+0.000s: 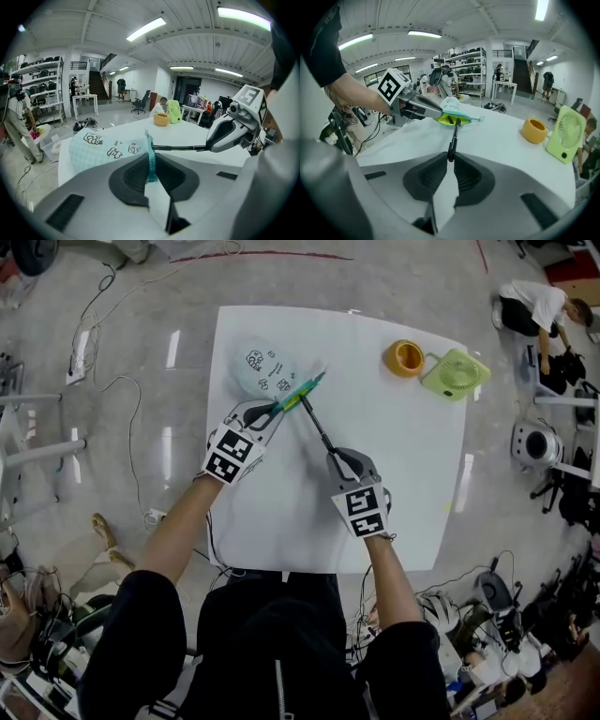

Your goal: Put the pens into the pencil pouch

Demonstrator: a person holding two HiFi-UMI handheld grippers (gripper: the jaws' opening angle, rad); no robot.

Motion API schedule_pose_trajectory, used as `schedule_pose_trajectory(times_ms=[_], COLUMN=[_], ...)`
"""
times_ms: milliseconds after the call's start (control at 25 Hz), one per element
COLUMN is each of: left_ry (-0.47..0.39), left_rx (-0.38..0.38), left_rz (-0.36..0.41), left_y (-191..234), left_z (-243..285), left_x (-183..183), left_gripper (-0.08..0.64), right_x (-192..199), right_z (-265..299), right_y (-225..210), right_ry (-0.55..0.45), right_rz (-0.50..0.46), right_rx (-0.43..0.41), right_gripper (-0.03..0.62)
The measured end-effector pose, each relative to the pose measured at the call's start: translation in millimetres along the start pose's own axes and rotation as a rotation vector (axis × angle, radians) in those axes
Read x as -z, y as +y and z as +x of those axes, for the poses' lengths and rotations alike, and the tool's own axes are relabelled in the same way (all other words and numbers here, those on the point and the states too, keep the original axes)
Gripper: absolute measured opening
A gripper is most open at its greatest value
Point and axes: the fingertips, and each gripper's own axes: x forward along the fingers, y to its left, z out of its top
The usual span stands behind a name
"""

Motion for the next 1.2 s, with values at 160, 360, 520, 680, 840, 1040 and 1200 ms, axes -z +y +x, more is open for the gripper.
schedule_pose_trajectory(times_ms=[160, 360, 520, 680, 840, 1040, 1200], left_ry=[-0.004, -0.009, -0.007, -0.027, -0.039, -0.035, -0.04], left_rx=[0.001, -0.006, -0.004, -0.003, 0.0, 0.001, 0.002], left_rz=[-0.001, 0.004, -0.007, -0.007, 0.0, -0.002, -0.007], left_y=[-10.0, -10.9, -5.9, -5.8, -6.3, -2.9, -6.5], left_z=[-2.1, -2.8, -2.7, -3.3, -5.6, -3.9, -6.8], left_x=[0.3, -1.9, -0.4, -5.7, -8.4, -8.3, -10.7], left_gripper=[0.055, 0.055, 0.055, 0.055, 0.055, 0.055, 0.055], right_x=[-2.6, -10.1, -23.3, -35.8, -48.7, -63.4, -68.4], right_z=[4.7, 14.5, 29.5, 41.8, 51.4, 63.0, 63.8], right_y=[-1.2, -7.3, -11.8, -15.5, -15.9, -18.7, -18.3], right_ry=[0.008, 0.009, 0.006, 0.004, -0.001, -0.01, -0.014], right_rz=[-0.024, -0.03, -0.042, -0.06, -0.074, -0.079, -0.072], right_rx=[-0.021, -0.04, -0.056, -0.075, -0.085, -0.094, -0.104], right_gripper=[0.057, 0.057, 0.057, 0.057, 0.057, 0.057, 0.057])
